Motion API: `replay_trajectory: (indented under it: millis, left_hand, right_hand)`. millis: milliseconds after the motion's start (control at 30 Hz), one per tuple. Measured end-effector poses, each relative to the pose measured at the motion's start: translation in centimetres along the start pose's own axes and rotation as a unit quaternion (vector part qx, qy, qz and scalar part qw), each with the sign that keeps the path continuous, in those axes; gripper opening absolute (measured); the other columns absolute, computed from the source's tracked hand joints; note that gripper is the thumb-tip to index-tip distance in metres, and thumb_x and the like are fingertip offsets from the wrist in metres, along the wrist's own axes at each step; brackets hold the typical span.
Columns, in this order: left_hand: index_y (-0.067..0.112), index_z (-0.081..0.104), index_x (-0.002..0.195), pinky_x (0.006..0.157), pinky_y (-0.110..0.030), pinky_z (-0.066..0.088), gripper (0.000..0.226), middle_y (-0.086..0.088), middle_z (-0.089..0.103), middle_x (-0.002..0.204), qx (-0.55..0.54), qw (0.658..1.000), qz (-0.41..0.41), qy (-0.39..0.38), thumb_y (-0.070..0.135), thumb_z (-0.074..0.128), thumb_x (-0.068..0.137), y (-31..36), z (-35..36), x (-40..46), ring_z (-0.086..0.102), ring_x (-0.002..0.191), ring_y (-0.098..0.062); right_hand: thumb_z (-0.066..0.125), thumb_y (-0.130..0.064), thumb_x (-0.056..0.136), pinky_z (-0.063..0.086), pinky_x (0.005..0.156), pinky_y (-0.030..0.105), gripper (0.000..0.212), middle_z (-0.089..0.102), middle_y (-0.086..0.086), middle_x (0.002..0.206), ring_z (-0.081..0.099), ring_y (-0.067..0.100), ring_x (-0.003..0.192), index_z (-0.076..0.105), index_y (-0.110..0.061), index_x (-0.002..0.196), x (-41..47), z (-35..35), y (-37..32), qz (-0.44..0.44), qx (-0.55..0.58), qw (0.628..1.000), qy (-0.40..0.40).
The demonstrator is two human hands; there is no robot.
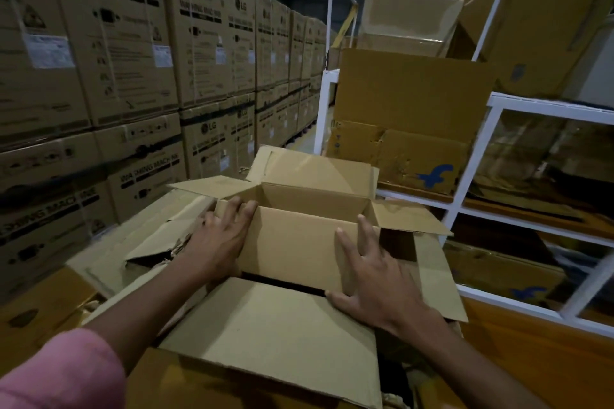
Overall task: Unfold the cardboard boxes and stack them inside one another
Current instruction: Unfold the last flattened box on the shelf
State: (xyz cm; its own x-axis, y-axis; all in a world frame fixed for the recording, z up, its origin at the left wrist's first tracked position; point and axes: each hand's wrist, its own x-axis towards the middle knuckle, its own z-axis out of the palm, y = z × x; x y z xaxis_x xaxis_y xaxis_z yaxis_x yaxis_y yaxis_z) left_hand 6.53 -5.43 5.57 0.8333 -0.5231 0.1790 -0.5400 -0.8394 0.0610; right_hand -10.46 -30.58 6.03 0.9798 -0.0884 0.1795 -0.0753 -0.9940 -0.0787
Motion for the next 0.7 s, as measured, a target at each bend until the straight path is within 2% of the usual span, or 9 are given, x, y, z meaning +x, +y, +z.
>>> replay_trajectory:
  millis: [100,200,267,433,533,600,633,700]
  left_hand:
    - [0.034,-0.016,0.155,0.108,-0.058,0.043,0.138,-0.006,-0.009,0.163,0.015,0.999,-0.023,-0.025,0.049,0.09,0.067,0.2,0.4,0.1,0.032,0.138,-0.047]
    - [0.035,-0.028,0.153,0.113,-0.059,0.036,0.133,-0.005,-0.022,0.164,0.044,0.998,-0.037,-0.02,0.027,0.083,0.079,0.7,0.8,-0.4,0.021,0.145,-0.053]
    - [0.034,-0.029,0.153,0.117,-0.062,0.029,0.13,-0.005,-0.026,0.165,0.062,0.997,-0.042,-0.017,0.019,0.078,0.082,1.1,0.8,-0.7,0.012,0.148,-0.057]
    - [0.025,-0.028,0.156,0.123,-0.065,0.012,0.127,-0.013,-0.022,0.166,0.108,0.993,-0.045,-0.036,0.016,0.076,0.084,1.7,0.4,-1.5,-0.013,0.149,-0.057]
    - [0.024,-0.028,0.157,0.123,-0.064,0.004,0.133,-0.014,-0.022,0.167,0.103,0.99,-0.04,-0.09,0.021,0.082,0.081,1.6,-0.9,-1.5,-0.021,0.15,-0.052]
    - [0.026,-0.02,0.16,0.122,-0.063,0.001,0.13,-0.013,-0.014,0.169,0.108,0.979,-0.021,-0.171,0.024,0.083,0.081,1.5,-2.3,-1.6,-0.017,0.152,-0.049]
    - [0.028,-0.01,0.162,0.123,-0.063,0.004,0.121,-0.012,-0.002,0.17,0.116,0.971,-0.006,-0.209,0.025,0.081,0.083,1.6,-2.8,-1.7,-0.008,0.154,-0.047]
    - [0.034,0.015,0.161,0.121,-0.063,0.021,0.094,-0.009,0.028,0.163,0.109,0.958,0.023,-0.265,0.021,0.074,0.088,1.8,-3.0,-2.4,0.02,0.151,-0.039]
  right_hand:
    - [0.05,-0.077,0.086,0.049,0.106,0.05,0.098,-0.032,-0.001,0.165,0.047,0.037,0.136,-0.002,-0.04,0.16,0.2,-0.1,0.5,-0.014,-0.002,1.0,-0.025]
    - [0.032,-0.076,0.09,0.053,0.096,0.044,0.074,-0.007,0.0,0.171,0.062,0.031,0.119,0.017,-0.041,0.154,0.2,-0.3,1.2,-0.023,-0.013,1.0,-0.001]
    - [0.035,-0.073,0.094,0.05,0.097,0.044,0.069,0.001,-0.002,0.172,0.061,0.029,0.121,0.022,-0.041,0.153,0.0,-0.5,1.6,-0.022,-0.004,1.0,-0.01]
    - [0.045,-0.066,0.096,0.038,0.113,0.049,0.069,-0.001,-0.005,0.172,0.044,0.026,0.141,0.025,-0.039,0.157,-0.5,-0.3,2.0,-0.024,0.059,0.998,-0.019]
    - [0.048,-0.064,0.097,0.035,0.114,0.048,0.068,0.007,-0.004,0.171,0.04,0.025,0.144,0.027,-0.038,0.157,-0.4,-0.3,1.8,-0.015,0.074,0.997,-0.017]
    - [0.045,-0.066,0.097,0.034,0.116,0.047,0.068,0.02,-0.002,0.169,0.038,0.023,0.146,0.032,-0.035,0.156,-0.3,-0.1,1.9,-0.001,0.086,0.996,-0.028]
    - [0.042,-0.067,0.098,0.035,0.116,0.046,0.066,0.028,0.0,0.166,0.038,0.022,0.146,0.039,-0.032,0.154,-0.3,0.2,1.8,0.003,0.095,0.995,-0.036]
    - [0.038,-0.064,0.101,0.041,0.11,0.04,0.059,0.049,0.003,0.154,0.047,0.02,0.139,0.056,-0.026,0.142,-0.3,0.7,1.4,0.0,0.114,0.992,-0.057]
